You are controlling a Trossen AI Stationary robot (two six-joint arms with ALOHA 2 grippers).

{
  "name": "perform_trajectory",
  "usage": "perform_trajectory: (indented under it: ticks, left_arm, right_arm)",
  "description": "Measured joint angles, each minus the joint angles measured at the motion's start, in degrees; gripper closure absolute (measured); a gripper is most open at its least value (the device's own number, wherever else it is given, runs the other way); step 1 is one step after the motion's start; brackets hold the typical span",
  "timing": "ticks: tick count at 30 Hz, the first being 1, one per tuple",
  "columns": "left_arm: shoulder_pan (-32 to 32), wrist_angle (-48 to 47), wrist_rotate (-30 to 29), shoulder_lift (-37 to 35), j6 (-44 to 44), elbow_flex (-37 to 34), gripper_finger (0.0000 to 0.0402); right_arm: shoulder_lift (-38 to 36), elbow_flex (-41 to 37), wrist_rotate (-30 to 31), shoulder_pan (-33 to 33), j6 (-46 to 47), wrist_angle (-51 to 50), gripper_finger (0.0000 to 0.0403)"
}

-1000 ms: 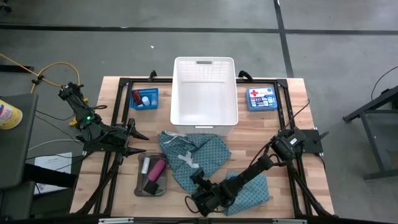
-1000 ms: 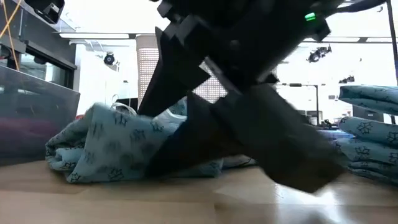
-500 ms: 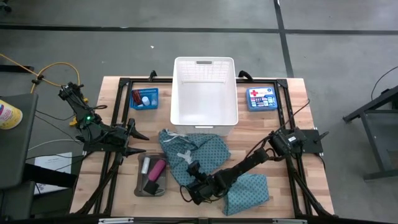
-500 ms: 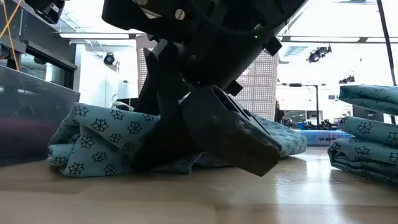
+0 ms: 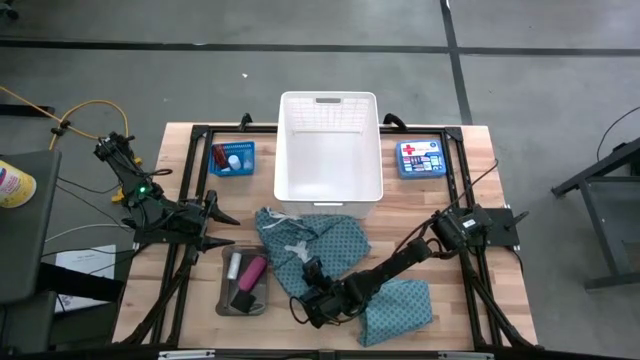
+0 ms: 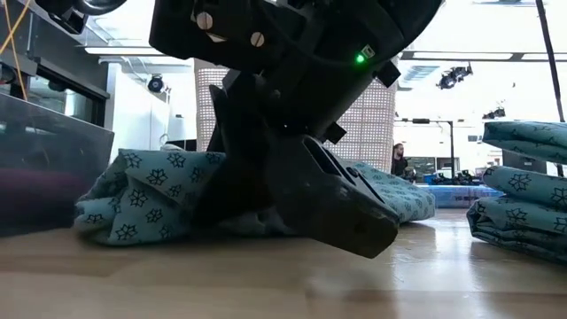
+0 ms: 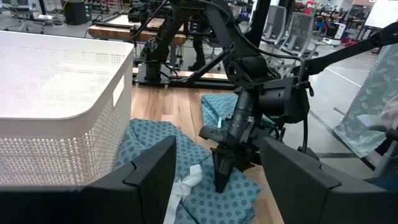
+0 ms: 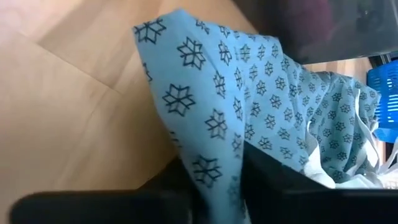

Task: Pick & place medical supplies in basket/bin
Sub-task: Put the top blue patient gown into the white bin

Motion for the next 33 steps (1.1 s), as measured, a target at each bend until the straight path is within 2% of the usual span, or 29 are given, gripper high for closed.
perform_trajectory:
  ticks: [5, 7, 15, 22, 33]
  left_arm:
    - [0.00, 0.00, 0.00, 0.00, 0.00, 0.00, 0.0178]
    - [0.00, 0.00, 0.00, 0.00, 0.00, 0.00, 0.0178]
    - [0.00, 0.00, 0.02, 0.00, 0.02, 0.00, 0.0178]
    - [0.00, -0.02, 0.02, 0.00, 0.00, 0.00, 0.0178]
    - [0.00, 0.00, 0.10, 0.00, 0.00, 0.00, 0.0178]
  right_arm:
    - [0.00, 0.00, 0.26, 0.52, 0.00, 0.04, 0.0380]
    - [0.00, 0.00, 0.35, 0.68, -0.20, 0.02, 0.0391]
    - [-0.52, -0.02, 6.21, 2.29, -1.77, -0.38, 0.0396]
    - [-7.06, -0.04, 14.20, 4.06, -7.97, -0.60, 0.0397]
    - [-21.20, -0.04, 13.73, 2.48, -9.04, -0.52, 0.0398]
